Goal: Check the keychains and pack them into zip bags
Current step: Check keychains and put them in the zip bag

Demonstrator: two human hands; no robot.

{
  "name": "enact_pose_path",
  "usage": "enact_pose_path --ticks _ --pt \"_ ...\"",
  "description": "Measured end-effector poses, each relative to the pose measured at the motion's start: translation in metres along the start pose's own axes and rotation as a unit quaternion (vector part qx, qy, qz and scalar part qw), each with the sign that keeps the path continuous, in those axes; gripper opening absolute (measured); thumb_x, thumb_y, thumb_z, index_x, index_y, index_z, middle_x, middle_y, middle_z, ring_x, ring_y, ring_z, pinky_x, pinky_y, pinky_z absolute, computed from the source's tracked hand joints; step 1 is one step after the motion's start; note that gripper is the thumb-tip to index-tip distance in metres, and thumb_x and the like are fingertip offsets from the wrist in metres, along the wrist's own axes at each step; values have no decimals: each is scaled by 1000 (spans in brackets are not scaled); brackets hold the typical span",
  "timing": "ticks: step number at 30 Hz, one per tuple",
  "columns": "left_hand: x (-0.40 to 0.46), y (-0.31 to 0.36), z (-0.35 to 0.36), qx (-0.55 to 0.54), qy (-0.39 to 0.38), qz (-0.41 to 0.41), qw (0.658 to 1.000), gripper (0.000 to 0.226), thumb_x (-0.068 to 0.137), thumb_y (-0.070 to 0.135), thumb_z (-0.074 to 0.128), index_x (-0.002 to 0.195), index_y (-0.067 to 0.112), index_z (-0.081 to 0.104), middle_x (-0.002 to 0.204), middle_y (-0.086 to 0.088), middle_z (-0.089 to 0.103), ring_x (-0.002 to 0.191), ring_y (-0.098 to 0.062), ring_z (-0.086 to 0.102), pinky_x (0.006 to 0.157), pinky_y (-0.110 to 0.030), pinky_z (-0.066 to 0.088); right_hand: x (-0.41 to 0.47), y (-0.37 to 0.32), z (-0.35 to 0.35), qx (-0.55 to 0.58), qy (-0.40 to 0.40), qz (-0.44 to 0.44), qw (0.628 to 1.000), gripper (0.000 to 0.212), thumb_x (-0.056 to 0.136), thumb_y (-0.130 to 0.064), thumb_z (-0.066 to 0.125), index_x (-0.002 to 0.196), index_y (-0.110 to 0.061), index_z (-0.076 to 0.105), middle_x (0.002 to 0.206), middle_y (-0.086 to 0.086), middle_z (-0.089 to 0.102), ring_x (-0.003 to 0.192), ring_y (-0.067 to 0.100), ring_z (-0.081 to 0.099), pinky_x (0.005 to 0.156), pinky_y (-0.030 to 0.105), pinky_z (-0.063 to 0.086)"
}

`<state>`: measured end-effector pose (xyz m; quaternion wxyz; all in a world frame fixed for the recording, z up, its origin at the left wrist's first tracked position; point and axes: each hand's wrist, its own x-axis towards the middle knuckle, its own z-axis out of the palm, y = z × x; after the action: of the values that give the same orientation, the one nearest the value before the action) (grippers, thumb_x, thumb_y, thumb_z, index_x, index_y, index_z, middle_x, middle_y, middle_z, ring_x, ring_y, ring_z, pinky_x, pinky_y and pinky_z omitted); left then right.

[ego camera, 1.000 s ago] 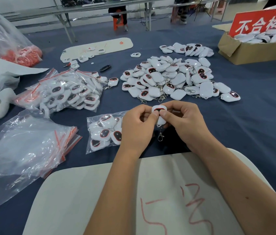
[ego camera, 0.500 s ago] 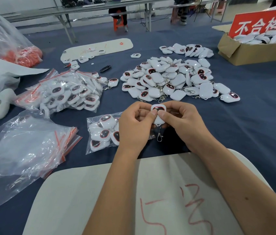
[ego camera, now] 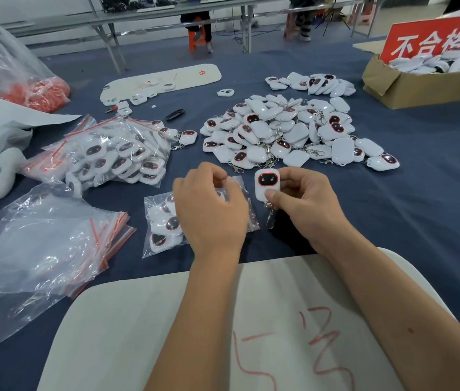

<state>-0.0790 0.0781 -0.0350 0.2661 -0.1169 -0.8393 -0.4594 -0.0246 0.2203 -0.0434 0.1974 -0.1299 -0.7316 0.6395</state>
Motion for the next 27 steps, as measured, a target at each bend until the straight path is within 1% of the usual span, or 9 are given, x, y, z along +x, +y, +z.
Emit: enact_pose_path --ticks 2,5,8,13,16,18,20,23,27 --pt "-1 -4 2 87 -30 2 996 17 89 37 66 88 21 60 91 4 57 96 -18 40 76 -25 28 0 0 1 7 15 -3 1000 25 92 -2 73 101 -24 76 89 -1 80 78 8 71 72 17 56" --pt "-2 -4 6 209 -104 -11 972 47 81 66 64 92 21 60 102 -1 51 104 -25 37 94 -35 38 0 0 1 21 21 -2 1000 24 92 -1 73 102 -22 76 90 -1 80 76 6 71 70 16 54" --pt "-3 -2 8 269 -139 -23 953 57 75 76 63 93 22 63 104 -1 48 107 -27 37 97 -38 38 1 2 1 18 31 -1 999 23 93 -3 73 104 -22 76 89 -4 79 76 5 70 70 17 54" --pt "-1 -1 8 278 -153 -34 948 34 85 55 58 94 25 71 107 0 49 110 -27 37 96 -35 34 2 2 1 67 40 -18 997 17 97 -7 71 108 -18 75 92 3 79 77 12 72 76 23 58" --pt "-1 0 9 282 -160 -36 945 49 84 71 56 90 25 70 108 0 50 111 -27 38 96 -37 35 1 2 4 107 43 -30 993 11 99 -4 68 109 -8 69 88 5 78 75 16 73 76 23 58" --pt "-3 3 11 289 -169 -30 942 53 79 77 59 87 24 67 110 -1 48 111 -28 38 94 -39 35 1 3 6 127 57 -30 990 9 99 -3 67 107 -5 64 91 8 78 81 22 78 79 28 61" --pt "-5 5 14 296 -178 -24 938 45 79 67 64 89 23 68 112 -2 47 112 -29 37 93 -40 34 2 3 6 152 77 -27 985 11 100 -4 67 108 -4 60 93 12 77 87 30 79 79 32 63" --pt "-5 6 14 283 -176 -26 942 25 85 43 61 87 20 71 109 -2 46 110 -29 37 92 -38 35 4 2 6 178 103 -10 979 13 102 -6 64 111 -3 54 97 25 74 85 36 79 71 33 63" --pt "-1 6 8 239 -190 -41 951 19 91 26 56 85 17 72 105 -3 52 107 -29 41 91 -36 37 4 1 6 176 93 -4 980 12 105 -8 60 112 -3 52 95 26 74 81 35 79 67 31 63"
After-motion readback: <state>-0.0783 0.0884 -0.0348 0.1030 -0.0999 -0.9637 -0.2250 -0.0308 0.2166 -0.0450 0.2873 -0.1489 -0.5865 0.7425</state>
